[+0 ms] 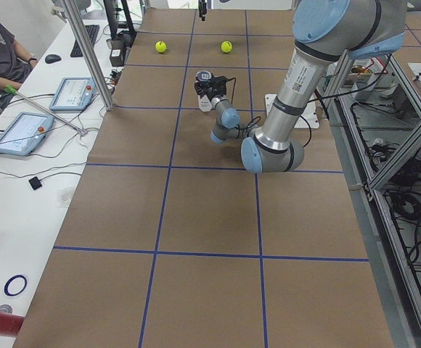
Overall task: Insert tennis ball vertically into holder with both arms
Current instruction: 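Hold the can with the left gripper while the right arm reaches out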
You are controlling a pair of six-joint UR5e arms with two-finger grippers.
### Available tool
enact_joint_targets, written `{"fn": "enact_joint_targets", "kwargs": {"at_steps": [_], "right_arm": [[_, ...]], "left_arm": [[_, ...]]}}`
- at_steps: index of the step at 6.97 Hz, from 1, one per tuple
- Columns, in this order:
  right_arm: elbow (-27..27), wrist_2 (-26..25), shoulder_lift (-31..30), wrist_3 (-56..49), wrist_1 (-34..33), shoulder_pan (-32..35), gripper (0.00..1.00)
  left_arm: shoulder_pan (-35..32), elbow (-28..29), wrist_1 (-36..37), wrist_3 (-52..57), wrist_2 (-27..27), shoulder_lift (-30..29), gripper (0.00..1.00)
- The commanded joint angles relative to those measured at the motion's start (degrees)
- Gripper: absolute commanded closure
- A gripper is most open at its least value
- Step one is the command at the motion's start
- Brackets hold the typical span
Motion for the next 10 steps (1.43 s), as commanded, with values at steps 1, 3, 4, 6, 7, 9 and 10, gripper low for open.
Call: {"fn": "enact_joint_targets", "kwargs": {"at_steps": [1, 3, 4, 6, 7, 9, 10], "right_arm": [[0.01, -0.22, 0.01, 0.00, 0.00, -0.36, 0.01], [-0.08, -0.22, 0.01, 0.00, 0.00, -0.36, 0.01], [0.01, -0.31, 0.01, 0.00, 0.00, -0.36, 0.01], [-0.08, -0.31, 0.01, 0.00, -0.09, -0.44, 0.01], [-0.17, -0.48, -0.08, 0.08, -0.09, -0.88, 0.01], [0.09, -0.83, -0.52, 4.79, 0.09, -4.64, 0.01], [1.58, -2.57, -2.00, 11.09, 4.00, -7.88, 0.01]], "left_arm": [[0.18, 0.00, 0.22, -0.04, 0.16, -0.06, 0.26], [0.44, 0.00, 0.40, 0.05, 0.43, -0.06, 0.23], [0.70, 0.09, 0.49, 0.05, 0.52, -0.06, 0.19], [0.71, 0.00, 0.57, 0.05, 0.52, -0.06, 0.17], [0.71, 0.00, 0.57, 0.05, 0.52, -0.06, 0.17], [0.71, 0.00, 0.57, 0.05, 0.52, -0.06, 0.17], [0.71, 0.00, 0.57, 0.05, 0.52, -0.06, 0.17]]}}
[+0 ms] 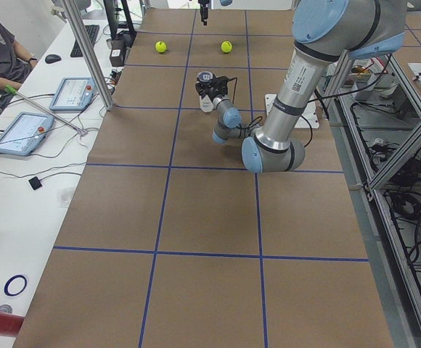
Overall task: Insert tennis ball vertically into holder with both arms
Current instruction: 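Hold the can with the left gripper while the right arm reaches out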
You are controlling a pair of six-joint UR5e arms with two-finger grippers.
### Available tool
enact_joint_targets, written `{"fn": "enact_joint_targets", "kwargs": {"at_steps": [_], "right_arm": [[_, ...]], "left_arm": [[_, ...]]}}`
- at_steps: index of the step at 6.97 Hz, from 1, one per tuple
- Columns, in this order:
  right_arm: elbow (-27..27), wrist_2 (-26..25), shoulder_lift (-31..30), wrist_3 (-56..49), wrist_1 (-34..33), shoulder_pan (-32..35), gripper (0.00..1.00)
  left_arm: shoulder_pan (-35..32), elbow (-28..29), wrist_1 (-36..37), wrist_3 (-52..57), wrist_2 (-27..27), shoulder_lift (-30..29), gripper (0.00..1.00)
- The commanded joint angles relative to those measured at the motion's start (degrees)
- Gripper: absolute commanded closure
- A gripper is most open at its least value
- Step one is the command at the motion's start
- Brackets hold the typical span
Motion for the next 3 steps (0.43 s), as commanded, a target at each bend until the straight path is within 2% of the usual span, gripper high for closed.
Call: {"fn": "enact_joint_targets", "kwargs": {"at_steps": [1, 2, 3], "right_arm": [[4.93, -6.40, -7.06, 11.94, 9.63, -8.13, 0.01], [5.40, -7.23, -9.81, 12.95, 12.31, -10.17, 0.01], [5.41, -10.46, -9.93, 18.53, 12.42, -14.81, 0.01]], "left_arm": [[0.00, 0.00, 0.00, 0.00, 0.00, -0.09, 0.17], [0.00, 0.00, 0.00, 0.00, 0.00, -0.09, 0.17], [0.00, 0.00, 0.09, 0.00, 0.00, -0.17, 0.17]]}}
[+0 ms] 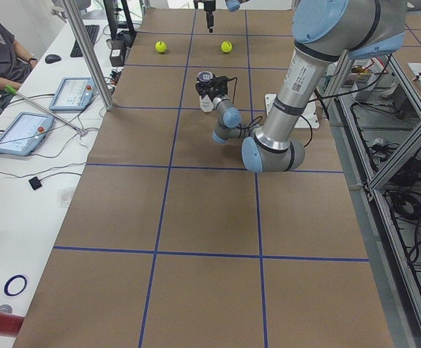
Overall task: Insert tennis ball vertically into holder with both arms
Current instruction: 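Hold the can with the left gripper while the right arm reaches out, then grasp the nearer yellow tennis ball with the right gripper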
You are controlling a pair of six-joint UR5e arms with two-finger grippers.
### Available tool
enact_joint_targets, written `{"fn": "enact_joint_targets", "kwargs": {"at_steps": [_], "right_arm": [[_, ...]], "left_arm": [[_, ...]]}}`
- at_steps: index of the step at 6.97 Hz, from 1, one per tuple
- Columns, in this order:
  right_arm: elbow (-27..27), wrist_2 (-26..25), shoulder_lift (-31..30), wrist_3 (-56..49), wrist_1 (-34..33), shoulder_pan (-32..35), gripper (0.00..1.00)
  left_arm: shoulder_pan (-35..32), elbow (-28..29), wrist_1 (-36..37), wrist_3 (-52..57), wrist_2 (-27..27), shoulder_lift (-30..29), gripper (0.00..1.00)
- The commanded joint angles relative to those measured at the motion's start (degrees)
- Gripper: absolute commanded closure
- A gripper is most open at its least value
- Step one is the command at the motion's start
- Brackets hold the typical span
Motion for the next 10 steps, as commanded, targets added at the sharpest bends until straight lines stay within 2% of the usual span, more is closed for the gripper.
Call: {"fn": "enact_joint_targets", "kwargs": {"at_steps": [1, 5, 8, 9, 10], "right_arm": [[0.69, -3.45, -1.52, 9.37, 2.02, -7.14, 0.01], [-0.19, -3.98, -3.10, 10.55, 1.76, -10.15, 0.01], [-0.45, -8.11, -3.36, 10.64, 1.32, -12.96, 0.01], [-0.89, -8.20, -3.28, 10.64, 1.41, -12.97, 0.10], [-1.16, -8.20, -3.36, 10.55, 1.41, -12.97, 0.53]], "left_arm": [[0.00, -0.09, 0.07, 0.00, 0.00, -0.08, 0.17], [0.00, -0.17, 0.07, 0.00, 0.00, -0.16, 0.17], [0.00, -0.17, 0.07, 0.00, 0.00, -0.08, 0.17], [0.00, -0.17, 0.07, 0.00, 0.09, -0.08, 0.17], [0.00, -0.17, 0.07, 0.00, 0.00, -0.08, 0.17]]}}
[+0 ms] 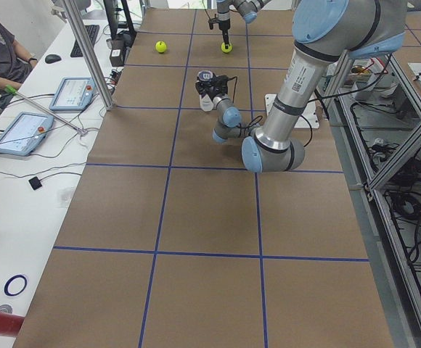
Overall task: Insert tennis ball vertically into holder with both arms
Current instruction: 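Grasp the nearer yellow tennis ball with the right gripper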
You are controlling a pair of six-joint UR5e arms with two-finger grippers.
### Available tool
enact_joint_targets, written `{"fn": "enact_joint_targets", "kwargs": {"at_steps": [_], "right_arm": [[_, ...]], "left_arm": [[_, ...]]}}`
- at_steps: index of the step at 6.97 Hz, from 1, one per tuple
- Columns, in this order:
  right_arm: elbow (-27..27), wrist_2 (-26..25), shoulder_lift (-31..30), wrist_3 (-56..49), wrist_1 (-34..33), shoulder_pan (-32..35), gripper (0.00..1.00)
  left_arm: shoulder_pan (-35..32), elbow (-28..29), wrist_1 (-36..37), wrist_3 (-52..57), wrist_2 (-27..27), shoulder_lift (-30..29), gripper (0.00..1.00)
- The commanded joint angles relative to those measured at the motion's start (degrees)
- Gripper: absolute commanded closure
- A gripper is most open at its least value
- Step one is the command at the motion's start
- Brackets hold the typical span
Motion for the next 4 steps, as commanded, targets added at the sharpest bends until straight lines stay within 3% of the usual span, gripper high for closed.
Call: {"fn": "enact_joint_targets", "kwargs": {"at_steps": [1, 4], "right_arm": [[-0.35, -0.10, -0.05, -0.06, 0.01, -0.01, 0.97], [0.53, 1.04, 0.65, 0.12, 0.01, -0.01, 1.00]], "left_arm": [[0.00, 0.00, 0.00, 0.00, 0.04, 0.01, 0.16], [0.00, 0.00, 0.00, 0.00, 0.04, 0.01, 0.14]]}}
